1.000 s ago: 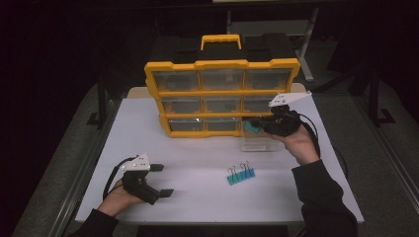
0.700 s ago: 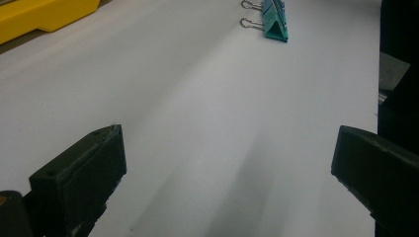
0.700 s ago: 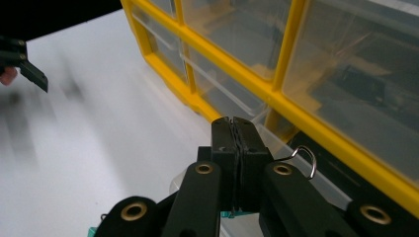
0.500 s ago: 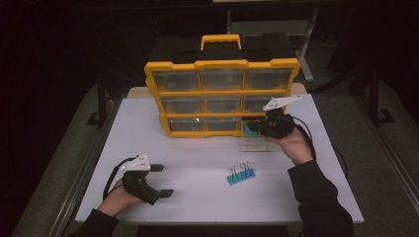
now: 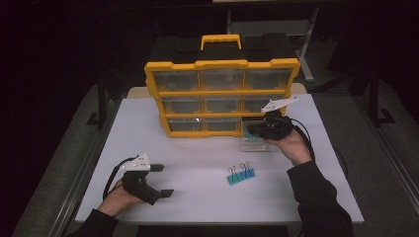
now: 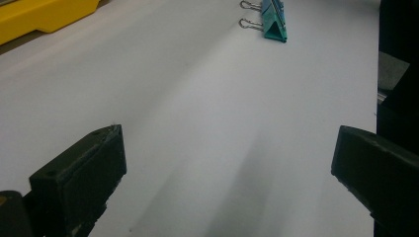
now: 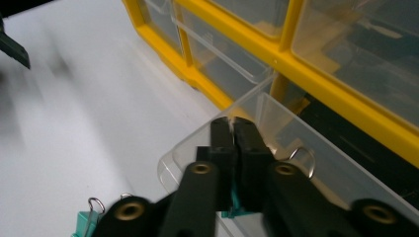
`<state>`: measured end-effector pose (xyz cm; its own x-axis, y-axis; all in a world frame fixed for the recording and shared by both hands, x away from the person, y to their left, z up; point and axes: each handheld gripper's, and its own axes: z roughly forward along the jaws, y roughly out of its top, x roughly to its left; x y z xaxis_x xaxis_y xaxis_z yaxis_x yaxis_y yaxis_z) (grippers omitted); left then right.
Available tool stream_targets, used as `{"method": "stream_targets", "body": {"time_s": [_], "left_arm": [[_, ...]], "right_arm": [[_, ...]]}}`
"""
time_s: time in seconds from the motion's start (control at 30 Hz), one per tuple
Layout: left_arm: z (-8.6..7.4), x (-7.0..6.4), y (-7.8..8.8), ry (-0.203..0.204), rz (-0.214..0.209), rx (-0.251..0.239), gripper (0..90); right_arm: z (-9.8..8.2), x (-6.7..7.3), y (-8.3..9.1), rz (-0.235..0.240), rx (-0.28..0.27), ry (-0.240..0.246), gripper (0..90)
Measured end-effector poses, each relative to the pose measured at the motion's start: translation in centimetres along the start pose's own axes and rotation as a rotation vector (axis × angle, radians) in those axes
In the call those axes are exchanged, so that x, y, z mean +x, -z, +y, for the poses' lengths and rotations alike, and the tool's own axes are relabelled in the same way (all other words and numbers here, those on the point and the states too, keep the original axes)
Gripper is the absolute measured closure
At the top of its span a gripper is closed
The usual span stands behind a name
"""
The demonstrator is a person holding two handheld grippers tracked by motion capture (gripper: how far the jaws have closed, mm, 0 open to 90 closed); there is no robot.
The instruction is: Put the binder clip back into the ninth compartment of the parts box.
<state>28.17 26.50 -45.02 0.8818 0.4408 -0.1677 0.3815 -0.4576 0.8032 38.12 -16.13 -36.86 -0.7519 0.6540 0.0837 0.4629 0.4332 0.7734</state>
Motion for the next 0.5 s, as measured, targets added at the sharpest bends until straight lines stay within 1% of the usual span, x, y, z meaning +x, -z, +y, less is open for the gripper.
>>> {"method": "stream_targets", "body": {"time_s": [0.03, 0.27, 0.33, 0.4, 0.43, 0.5], "left_arm": [[0.0, 0.0, 0.0, 0.001, 0.0, 0.0, 0.0], [0.0, 0.0, 0.0, 0.001, 0.0, 0.002, 0.0], [0.0, 0.0, 0.0, 0.001, 0.0, 0.001, 0.0], [0.0, 0.0, 0.0, 0.0, 0.001, 0.0, 0.0], [0.0, 0.0, 0.0, 0.001, 0.002, -0.001, 0.0], [0.0, 0.0, 0.1, 0.0, 0.003, -0.001, 0.0]], "right_arm": [[0.0, 0.1, 0.2, -0.001, -0.002, -0.011, 77.4], [0.1, 0.1, 1.5, 0.016, -0.045, -0.025, 64.0], [0.1, 0.1, 1.9, 0.019, -0.052, -0.039, 60.0], [0.1, 0.2, 2.3, 0.027, -0.063, -0.042, 57.9], [0.1, 0.3, 2.5, 0.03, -0.065, -0.047, 56.2], [0.0, 0.6, 2.8, 0.036, -0.061, -0.043, 54.0]]}}
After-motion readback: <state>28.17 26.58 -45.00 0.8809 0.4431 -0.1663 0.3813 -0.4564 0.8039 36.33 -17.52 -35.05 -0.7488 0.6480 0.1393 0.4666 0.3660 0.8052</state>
